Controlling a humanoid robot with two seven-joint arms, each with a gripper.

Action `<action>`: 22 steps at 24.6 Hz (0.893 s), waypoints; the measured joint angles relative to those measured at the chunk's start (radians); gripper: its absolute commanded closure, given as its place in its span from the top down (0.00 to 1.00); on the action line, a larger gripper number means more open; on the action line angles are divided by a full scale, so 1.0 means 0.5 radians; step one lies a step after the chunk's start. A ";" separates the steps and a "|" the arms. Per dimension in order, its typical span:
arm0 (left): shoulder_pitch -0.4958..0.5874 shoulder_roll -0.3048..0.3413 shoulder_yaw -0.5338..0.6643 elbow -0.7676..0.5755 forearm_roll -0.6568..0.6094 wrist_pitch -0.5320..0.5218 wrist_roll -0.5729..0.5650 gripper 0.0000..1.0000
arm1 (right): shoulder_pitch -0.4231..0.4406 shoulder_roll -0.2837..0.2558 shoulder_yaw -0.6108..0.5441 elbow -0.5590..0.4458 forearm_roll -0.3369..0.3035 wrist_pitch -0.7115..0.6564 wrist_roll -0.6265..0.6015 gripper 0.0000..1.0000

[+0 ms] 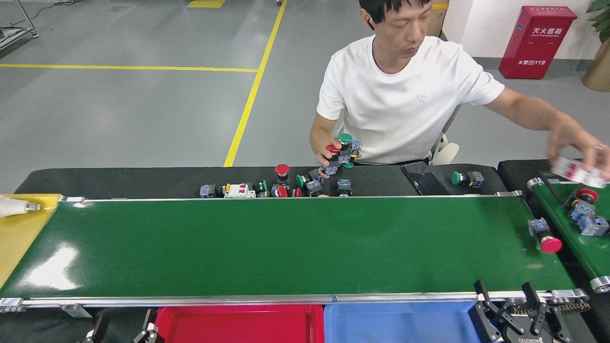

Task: Pick switch part from conveyor to tray
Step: 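Move the right gripper toward the switch parts on the belt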

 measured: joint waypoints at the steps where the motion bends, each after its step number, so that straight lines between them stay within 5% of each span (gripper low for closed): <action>1: 0.001 0.004 0.000 0.000 0.000 -0.024 0.008 1.00 | -0.001 0.003 -0.001 0.002 0.000 0.005 0.026 0.99; 9: 0.017 0.005 0.029 0.000 0.000 -0.091 0.031 1.00 | -0.046 0.003 -0.002 0.066 0.001 0.063 0.100 0.99; 22: 0.016 0.006 0.061 0.000 0.000 -0.111 -0.280 1.00 | -0.634 0.031 0.076 0.637 0.147 0.286 0.347 0.99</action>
